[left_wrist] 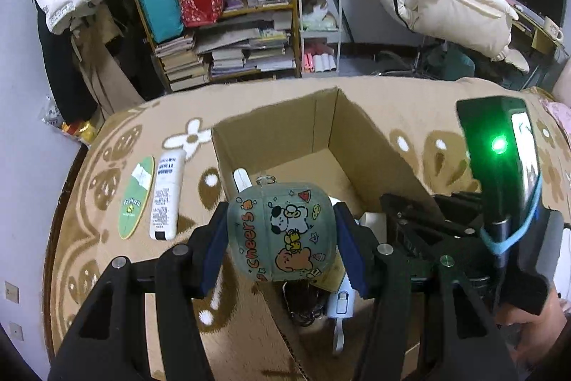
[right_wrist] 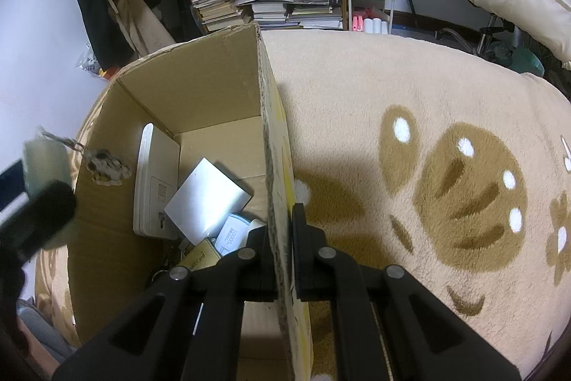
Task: Organize rigid objects
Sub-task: 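Open the left tool to drop the green case into the box, then move the left tool to the green Pochacco board and grasp it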
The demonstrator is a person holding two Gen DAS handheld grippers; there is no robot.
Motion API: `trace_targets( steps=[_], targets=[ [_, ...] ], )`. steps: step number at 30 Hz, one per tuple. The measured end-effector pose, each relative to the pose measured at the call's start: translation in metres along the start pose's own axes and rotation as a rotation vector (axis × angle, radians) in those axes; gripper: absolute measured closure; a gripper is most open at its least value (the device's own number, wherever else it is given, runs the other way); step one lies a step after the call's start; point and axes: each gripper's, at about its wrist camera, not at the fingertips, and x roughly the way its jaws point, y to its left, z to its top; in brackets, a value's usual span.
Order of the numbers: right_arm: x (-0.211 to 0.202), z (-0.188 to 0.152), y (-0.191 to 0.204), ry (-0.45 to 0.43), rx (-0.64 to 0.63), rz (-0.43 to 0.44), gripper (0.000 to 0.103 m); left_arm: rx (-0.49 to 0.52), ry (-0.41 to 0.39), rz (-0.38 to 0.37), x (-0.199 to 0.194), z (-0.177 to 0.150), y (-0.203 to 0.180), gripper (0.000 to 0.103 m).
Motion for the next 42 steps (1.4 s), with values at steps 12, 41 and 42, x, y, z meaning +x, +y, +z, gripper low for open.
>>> trace_targets(
  steps=[12,41,42],
  targets=[
    [0.000,0.000,0.000,0.001,0.002,0.002,0.096,0.016,0.004,0.012,0.001,0.000,0.002,0.043],
    [-0.002,0.000,-0.003,0.004,-0.002,0.003,0.096,-0.045,-0.027,0.188,0.031,0.055,0.140,0.005],
    [-0.002,0.000,-0.004,0.004,-0.002,0.002,0.096,-0.048,-0.011,0.191,0.039,0.053,0.146,0.005]
  ],
)
